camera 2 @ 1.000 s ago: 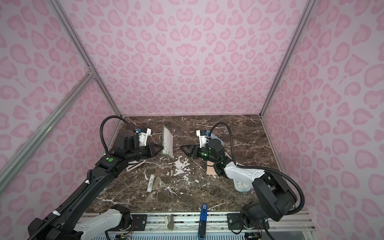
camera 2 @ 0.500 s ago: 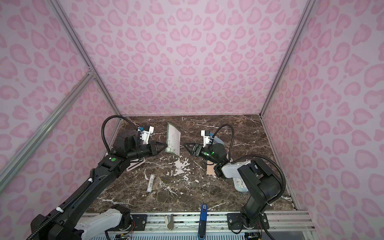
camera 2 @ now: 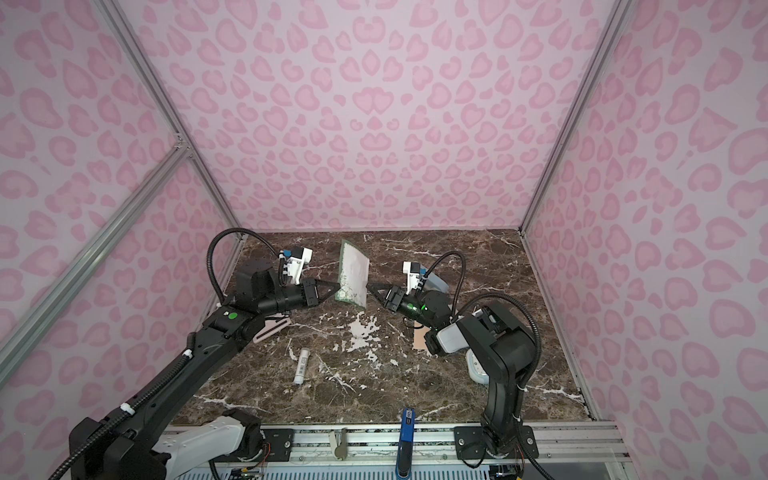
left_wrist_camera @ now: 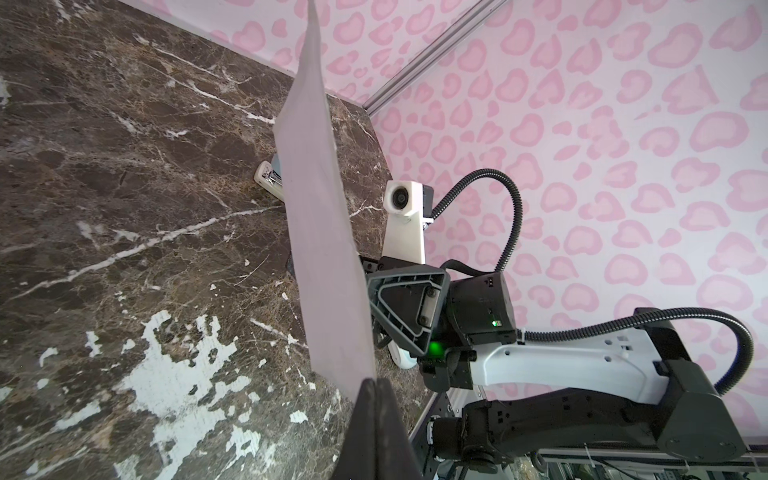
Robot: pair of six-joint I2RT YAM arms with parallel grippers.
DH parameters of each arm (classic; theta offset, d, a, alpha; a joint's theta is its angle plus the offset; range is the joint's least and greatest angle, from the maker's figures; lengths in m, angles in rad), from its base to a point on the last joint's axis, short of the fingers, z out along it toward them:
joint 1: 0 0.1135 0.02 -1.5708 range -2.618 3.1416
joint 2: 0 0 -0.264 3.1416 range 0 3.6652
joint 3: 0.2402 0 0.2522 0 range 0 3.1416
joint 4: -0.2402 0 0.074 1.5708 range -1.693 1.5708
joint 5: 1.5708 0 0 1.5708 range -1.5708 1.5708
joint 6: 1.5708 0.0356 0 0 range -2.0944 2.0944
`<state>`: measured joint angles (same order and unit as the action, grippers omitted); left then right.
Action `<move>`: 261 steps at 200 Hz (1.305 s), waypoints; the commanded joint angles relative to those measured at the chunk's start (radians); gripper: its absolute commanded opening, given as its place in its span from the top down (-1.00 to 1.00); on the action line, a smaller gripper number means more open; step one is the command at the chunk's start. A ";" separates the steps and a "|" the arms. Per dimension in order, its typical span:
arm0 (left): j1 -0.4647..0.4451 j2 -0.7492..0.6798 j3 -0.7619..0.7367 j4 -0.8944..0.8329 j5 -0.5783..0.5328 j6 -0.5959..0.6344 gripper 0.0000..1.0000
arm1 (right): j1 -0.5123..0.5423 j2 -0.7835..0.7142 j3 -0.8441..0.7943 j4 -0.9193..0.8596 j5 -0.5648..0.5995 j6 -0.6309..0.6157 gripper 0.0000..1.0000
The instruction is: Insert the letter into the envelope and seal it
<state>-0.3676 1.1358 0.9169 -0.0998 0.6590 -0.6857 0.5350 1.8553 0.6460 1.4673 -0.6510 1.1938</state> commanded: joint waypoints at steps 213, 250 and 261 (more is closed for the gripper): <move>0.000 0.009 -0.018 0.091 0.026 -0.010 0.92 | -0.017 0.037 0.110 0.090 -0.099 0.084 -0.52; -0.002 0.011 -0.012 0.075 0.019 -0.003 0.92 | -0.061 -0.003 0.093 0.090 -0.129 0.104 -0.40; -0.002 0.015 -0.012 0.075 0.017 -0.003 0.92 | -0.054 -0.007 0.094 0.091 -0.134 0.107 -0.36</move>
<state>-0.3683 1.1442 0.8913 -0.0311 0.6811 -0.7052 0.4728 1.8584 0.7437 1.5028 -0.7475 1.2915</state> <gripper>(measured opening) 0.049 0.700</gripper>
